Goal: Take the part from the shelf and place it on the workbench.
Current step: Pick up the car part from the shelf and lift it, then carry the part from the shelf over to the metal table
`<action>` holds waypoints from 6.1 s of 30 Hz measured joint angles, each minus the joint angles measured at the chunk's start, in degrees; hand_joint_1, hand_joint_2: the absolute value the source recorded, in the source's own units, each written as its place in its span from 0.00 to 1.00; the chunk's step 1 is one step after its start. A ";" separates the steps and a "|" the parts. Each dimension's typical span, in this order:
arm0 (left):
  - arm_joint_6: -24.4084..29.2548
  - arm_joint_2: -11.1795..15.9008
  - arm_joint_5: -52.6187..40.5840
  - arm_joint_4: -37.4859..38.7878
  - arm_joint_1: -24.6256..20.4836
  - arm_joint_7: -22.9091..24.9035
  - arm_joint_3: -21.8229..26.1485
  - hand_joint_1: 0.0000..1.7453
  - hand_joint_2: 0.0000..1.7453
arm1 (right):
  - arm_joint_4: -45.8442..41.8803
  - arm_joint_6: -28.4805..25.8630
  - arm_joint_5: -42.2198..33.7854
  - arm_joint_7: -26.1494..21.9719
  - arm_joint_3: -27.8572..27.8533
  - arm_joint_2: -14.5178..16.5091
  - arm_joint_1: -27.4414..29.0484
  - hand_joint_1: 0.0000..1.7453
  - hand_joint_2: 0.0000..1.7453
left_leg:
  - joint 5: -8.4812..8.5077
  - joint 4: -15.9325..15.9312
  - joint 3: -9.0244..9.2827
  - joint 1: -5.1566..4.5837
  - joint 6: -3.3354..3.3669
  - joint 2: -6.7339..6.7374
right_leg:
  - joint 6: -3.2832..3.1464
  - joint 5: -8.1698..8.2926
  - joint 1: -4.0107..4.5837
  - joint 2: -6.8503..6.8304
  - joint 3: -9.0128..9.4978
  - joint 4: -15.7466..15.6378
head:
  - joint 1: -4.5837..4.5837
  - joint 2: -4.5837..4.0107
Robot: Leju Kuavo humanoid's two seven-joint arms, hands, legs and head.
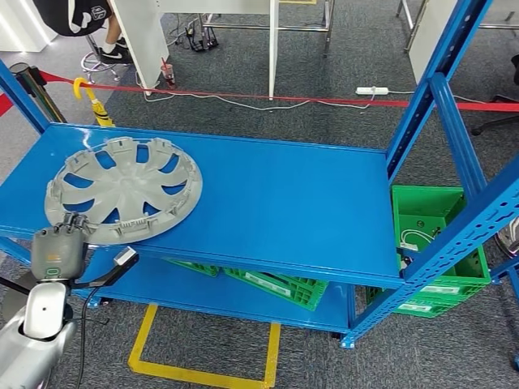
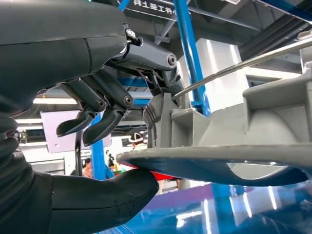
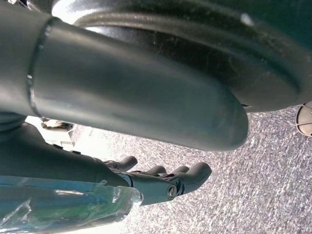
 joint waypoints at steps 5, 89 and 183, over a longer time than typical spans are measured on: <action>0.28 1.32 0.00 -0.33 -0.07 3.17 -0.98 1.00 1.00 | 0.00 -0.01 0.33 0.00 0.00 0.00 -0.04 0.00 0.00 | 0.00 0.00 0.00 0.00 0.00 0.01 | 0.00 0.00 0.00 0.01 -0.04 0.00 | -0.01 0.00; 0.46 17.51 0.00 -16.16 -8.72 16.80 -24.18 1.00 1.00 | -0.20 -0.08 2.46 0.07 -1.42 0.11 -0.34 0.00 0.00 | -7.26 17.34 -7.59 -0.91 1.25 0.69 | -3.03 0.99 1.50 -0.89 -2.27 0.98 | 0.39 0.00; 0.63 1.90 0.02 -33.81 11.85 -31.91 27.97 1.00 1.00 | -0.44 -2.28 8.79 1.66 0.22 1.87 -0.17 0.00 0.00 | 0.02 8.49 -7.17 -1.54 0.26 2.55 | -3.19 -3.22 2.72 -5.91 2.94 -0.03 | -0.12 0.00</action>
